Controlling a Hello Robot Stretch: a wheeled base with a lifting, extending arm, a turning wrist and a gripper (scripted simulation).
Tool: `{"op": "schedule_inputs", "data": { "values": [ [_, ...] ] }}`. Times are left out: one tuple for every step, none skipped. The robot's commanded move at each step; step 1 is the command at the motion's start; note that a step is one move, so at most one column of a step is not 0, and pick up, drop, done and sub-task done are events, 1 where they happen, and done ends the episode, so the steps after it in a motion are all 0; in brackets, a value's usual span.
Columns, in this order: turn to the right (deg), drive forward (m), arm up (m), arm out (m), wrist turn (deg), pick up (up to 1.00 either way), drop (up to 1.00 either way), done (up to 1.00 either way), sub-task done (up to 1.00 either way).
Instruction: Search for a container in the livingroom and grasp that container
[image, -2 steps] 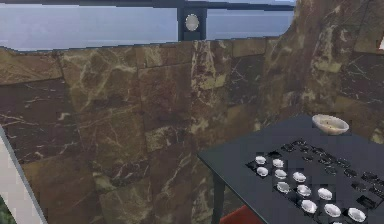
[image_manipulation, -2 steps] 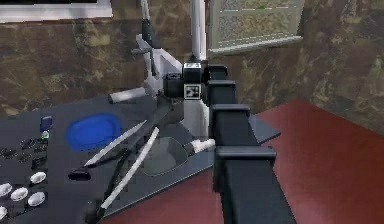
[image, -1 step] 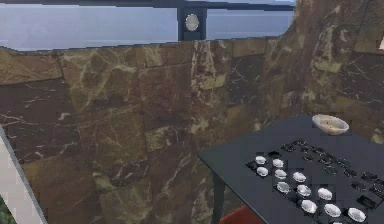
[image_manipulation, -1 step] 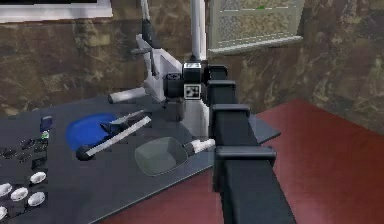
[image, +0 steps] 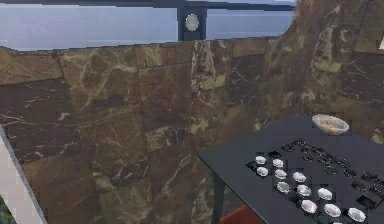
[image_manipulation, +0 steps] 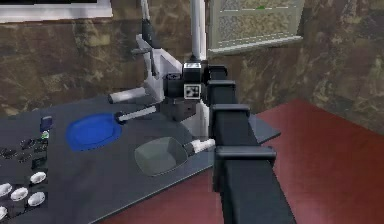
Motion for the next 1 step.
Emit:
{"op": "schedule_inputs", "data": {
  "values": [
    [0.0, 0.0, -0.26, 0.0, 0.0, 0.0, 0.0, 0.0, 0.0]
  ]
}}
